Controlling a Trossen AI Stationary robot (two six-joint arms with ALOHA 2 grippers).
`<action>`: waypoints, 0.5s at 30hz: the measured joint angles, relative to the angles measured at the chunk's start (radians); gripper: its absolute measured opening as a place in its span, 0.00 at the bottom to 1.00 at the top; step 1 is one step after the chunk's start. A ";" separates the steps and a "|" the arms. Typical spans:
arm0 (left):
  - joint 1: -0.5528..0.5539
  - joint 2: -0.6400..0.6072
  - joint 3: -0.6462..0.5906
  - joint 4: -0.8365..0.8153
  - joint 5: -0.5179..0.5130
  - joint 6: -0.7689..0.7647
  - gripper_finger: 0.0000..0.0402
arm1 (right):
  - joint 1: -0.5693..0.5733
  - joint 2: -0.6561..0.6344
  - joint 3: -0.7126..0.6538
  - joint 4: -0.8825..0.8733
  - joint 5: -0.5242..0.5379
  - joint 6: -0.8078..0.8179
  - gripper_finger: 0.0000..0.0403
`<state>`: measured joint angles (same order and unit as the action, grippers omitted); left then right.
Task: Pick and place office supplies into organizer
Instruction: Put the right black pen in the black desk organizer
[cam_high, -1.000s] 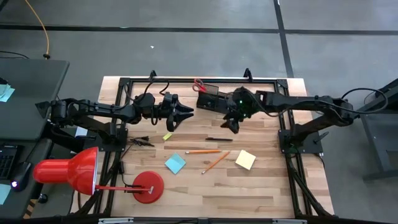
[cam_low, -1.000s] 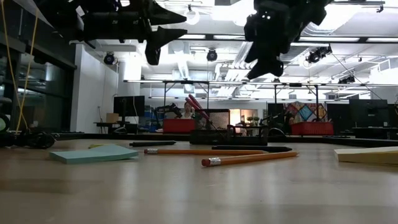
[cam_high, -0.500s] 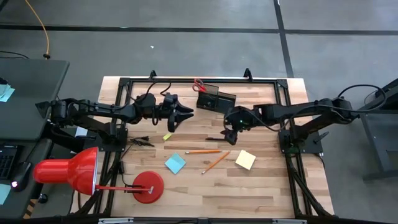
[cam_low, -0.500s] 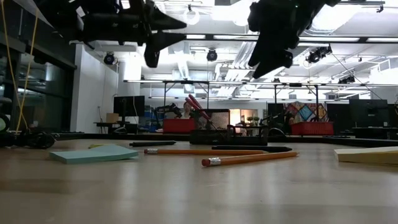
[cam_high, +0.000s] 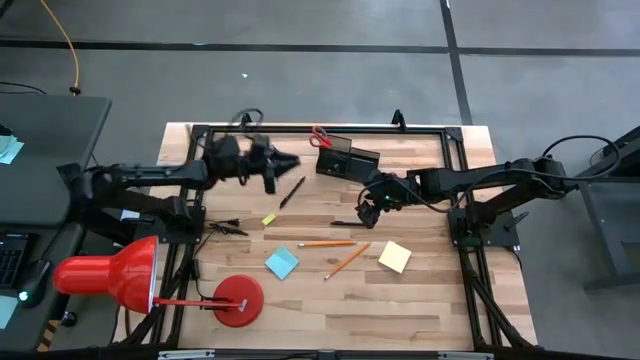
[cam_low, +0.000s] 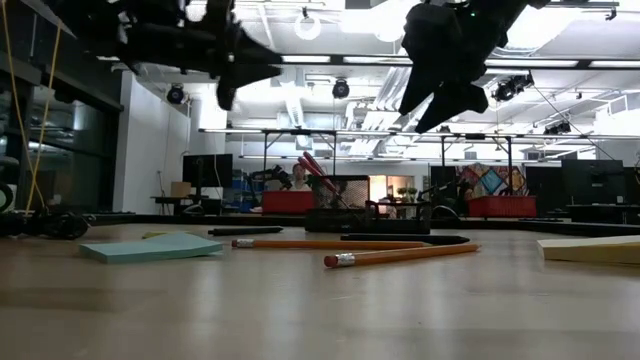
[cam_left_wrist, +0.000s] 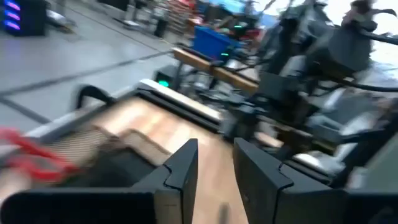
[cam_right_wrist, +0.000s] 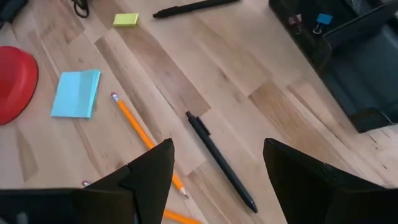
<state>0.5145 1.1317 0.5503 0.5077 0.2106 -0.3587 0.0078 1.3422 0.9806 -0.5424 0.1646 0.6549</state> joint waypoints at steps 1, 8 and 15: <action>0.031 -0.038 0.000 -0.035 0.018 0.024 0.21 | 0.000 0.000 0.000 0.000 0.012 0.000 0.60; 0.177 -0.341 0.000 -0.419 0.062 0.134 0.15 | 0.000 0.000 0.000 0.016 0.032 0.044 0.60; 0.220 -0.530 0.000 -0.594 -0.024 0.146 0.15 | 0.000 0.070 0.000 0.061 -0.069 -0.045 0.60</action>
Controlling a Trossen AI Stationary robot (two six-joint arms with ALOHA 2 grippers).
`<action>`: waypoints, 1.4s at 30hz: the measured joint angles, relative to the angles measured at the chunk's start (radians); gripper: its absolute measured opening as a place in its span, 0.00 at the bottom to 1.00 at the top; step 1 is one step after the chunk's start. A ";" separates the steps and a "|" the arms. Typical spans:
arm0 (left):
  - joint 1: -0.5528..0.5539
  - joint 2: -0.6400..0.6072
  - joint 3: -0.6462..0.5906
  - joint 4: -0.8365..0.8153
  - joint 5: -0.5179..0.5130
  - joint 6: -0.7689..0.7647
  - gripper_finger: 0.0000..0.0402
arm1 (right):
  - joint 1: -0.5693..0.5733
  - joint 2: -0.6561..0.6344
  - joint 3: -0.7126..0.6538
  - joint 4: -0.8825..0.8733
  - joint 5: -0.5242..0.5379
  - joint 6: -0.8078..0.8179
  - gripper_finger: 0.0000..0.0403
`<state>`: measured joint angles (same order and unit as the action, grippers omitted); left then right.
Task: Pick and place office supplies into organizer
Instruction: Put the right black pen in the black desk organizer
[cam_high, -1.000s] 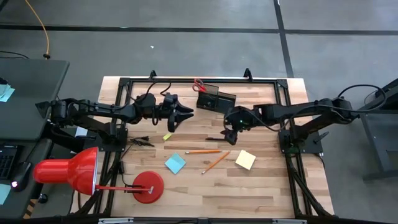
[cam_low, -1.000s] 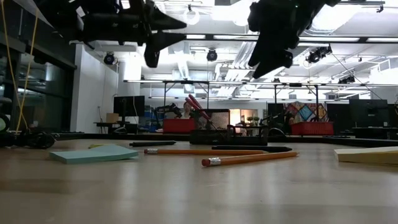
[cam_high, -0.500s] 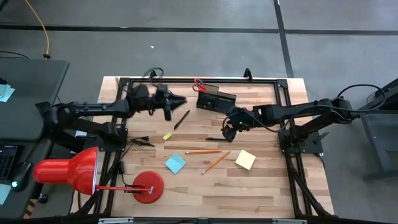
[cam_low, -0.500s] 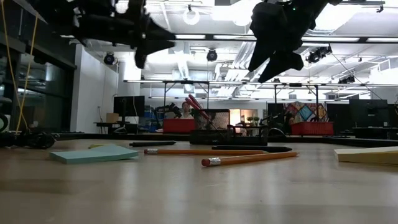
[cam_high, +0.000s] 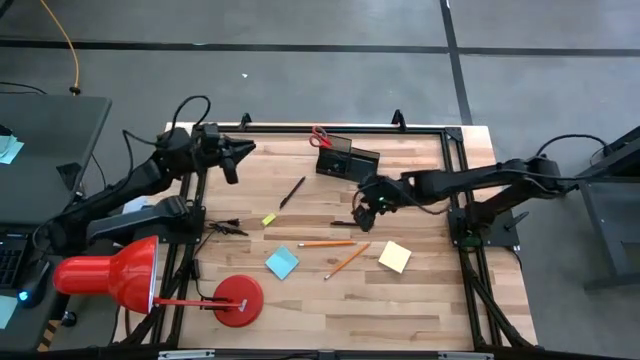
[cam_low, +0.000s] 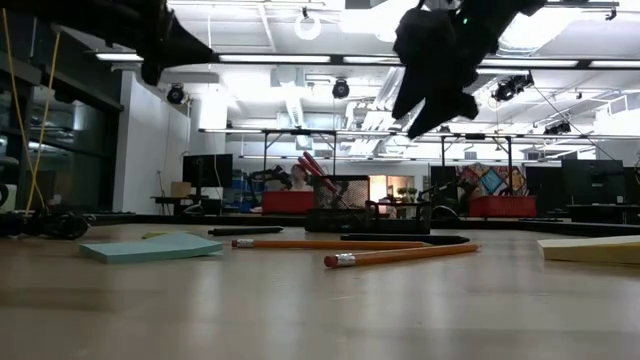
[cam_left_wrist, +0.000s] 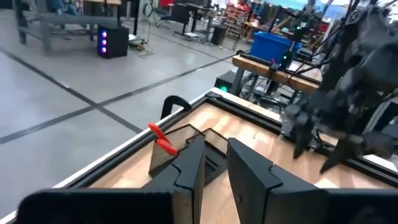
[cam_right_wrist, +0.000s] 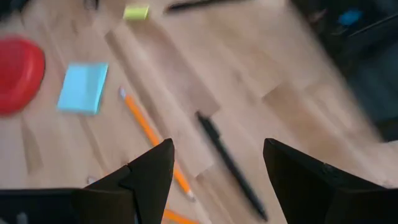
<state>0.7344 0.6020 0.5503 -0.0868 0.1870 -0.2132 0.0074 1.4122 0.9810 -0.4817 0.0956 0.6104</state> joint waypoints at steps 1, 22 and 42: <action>-0.001 -0.009 0.000 -0.002 0.002 0.000 0.15 | 0.000 0.027 0.000 0.003 -0.024 -0.010 0.60; -0.001 -0.028 0.000 -0.008 0.075 0.001 0.11 | -0.030 0.286 0.000 0.083 -0.080 -0.340 0.60; -0.001 -0.028 0.000 -0.045 0.055 0.024 0.10 | -0.070 0.344 0.000 0.153 -0.177 -0.345 0.60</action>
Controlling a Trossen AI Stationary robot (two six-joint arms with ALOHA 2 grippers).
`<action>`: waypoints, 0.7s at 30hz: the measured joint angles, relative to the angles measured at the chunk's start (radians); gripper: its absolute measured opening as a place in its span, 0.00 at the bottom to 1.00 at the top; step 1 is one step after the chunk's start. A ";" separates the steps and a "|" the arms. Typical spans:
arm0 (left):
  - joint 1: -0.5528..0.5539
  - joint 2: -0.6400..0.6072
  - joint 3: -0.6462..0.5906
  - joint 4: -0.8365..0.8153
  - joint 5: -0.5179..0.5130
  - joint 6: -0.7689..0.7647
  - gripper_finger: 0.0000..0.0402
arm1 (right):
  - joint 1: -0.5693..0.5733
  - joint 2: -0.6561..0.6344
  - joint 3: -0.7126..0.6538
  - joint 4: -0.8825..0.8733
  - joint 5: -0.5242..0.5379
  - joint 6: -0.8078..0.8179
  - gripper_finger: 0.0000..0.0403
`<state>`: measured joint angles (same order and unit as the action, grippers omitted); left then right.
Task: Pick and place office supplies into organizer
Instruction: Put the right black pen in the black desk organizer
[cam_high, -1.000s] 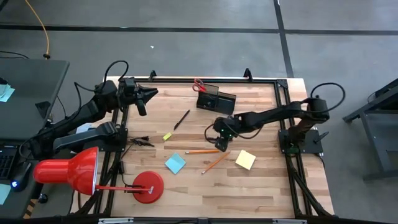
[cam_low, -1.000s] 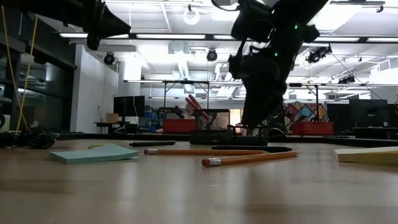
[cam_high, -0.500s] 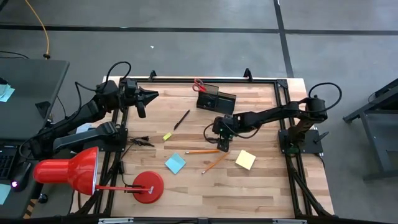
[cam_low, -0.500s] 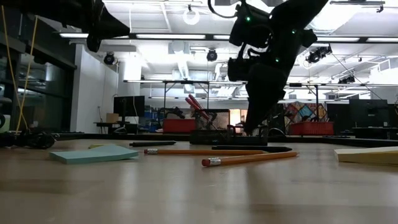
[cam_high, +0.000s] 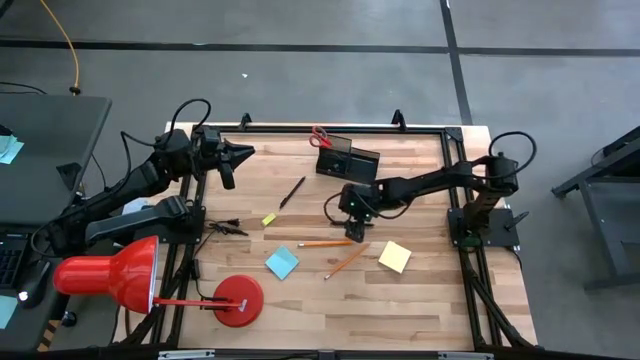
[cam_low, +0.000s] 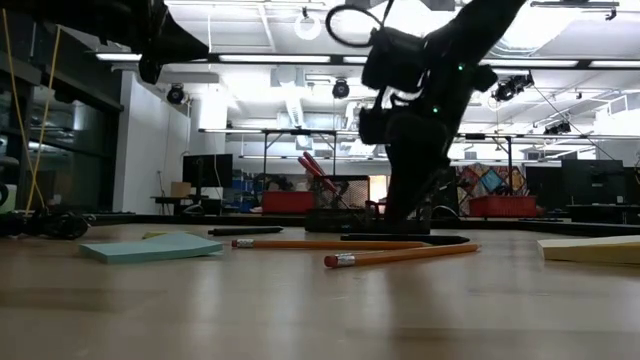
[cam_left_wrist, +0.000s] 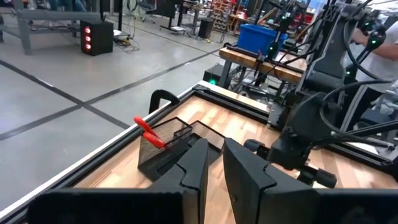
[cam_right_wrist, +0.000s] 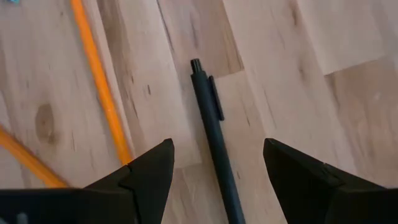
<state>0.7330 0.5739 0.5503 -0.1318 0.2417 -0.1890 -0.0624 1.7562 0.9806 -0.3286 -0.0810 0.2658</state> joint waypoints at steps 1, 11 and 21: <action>0.000 0.000 0.000 0.000 0.000 0.000 0.10 | -0.001 0.003 0.000 -0.003 0.007 0.003 0.60; 0.000 0.000 0.000 -0.001 0.001 0.002 0.10 | 0.005 0.034 0.000 -0.031 0.092 -0.075 0.60; 0.000 0.000 0.000 -0.003 0.002 0.006 0.10 | 0.006 0.034 0.056 -0.166 0.095 -0.146 0.60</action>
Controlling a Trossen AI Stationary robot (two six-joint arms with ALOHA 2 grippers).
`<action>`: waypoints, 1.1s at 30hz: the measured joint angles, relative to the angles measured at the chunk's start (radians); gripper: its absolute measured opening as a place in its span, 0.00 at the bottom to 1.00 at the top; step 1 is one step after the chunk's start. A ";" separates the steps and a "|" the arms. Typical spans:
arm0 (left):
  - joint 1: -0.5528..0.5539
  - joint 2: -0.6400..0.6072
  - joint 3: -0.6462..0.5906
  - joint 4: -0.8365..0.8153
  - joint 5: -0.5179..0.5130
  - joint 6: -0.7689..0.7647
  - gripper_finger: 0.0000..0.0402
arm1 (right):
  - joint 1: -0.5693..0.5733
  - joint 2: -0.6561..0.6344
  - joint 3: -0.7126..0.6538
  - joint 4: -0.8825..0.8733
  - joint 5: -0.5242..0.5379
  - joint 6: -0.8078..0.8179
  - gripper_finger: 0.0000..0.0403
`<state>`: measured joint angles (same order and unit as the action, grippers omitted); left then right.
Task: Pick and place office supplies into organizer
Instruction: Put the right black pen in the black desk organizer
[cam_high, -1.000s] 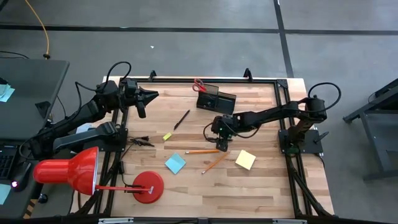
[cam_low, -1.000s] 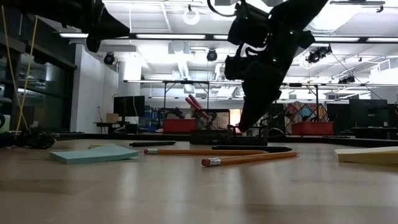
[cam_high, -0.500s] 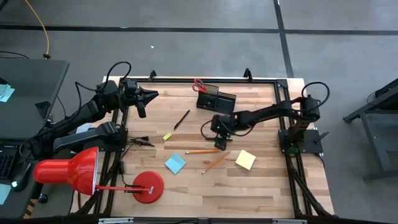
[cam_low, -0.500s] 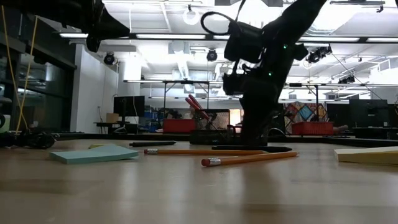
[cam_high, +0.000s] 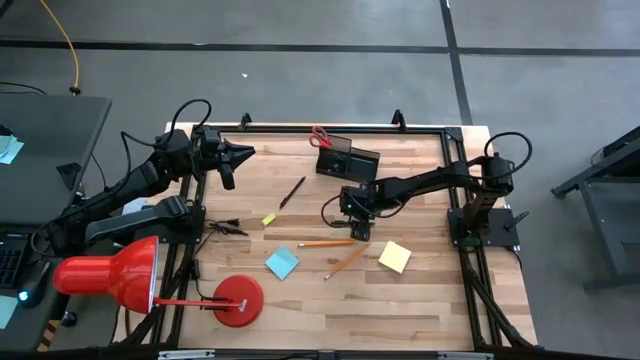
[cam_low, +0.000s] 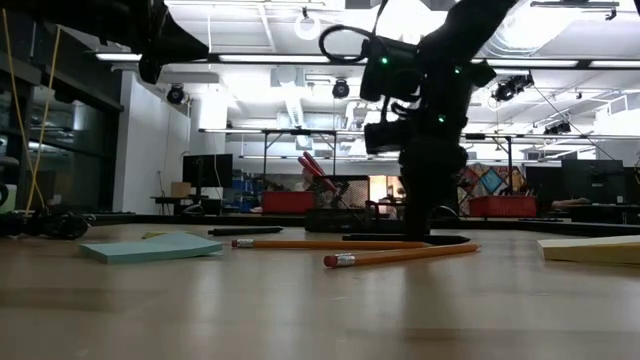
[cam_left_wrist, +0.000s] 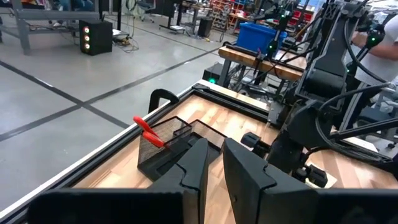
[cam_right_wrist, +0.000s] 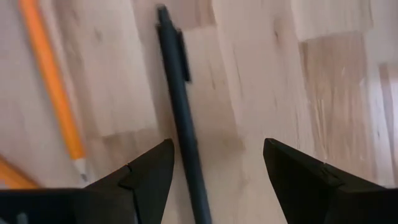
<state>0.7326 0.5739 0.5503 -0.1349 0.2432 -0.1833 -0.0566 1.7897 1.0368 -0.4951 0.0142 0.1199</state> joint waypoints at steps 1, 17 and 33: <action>0.000 0.000 0.000 0.000 0.000 0.000 0.10 | 0.000 0.000 0.006 0.000 -0.010 -0.003 0.60; 0.000 0.000 0.000 -0.054 0.000 0.019 0.10 | 0.000 -0.001 0.024 -0.066 -0.087 -0.034 0.50; 0.000 0.000 0.000 -0.049 0.000 0.019 0.10 | 0.005 0.060 0.029 -0.074 -0.093 -0.041 0.43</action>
<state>0.7327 0.5739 0.5499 -0.1842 0.2437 -0.1646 -0.0521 1.8496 1.0662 -0.5690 -0.0790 0.0784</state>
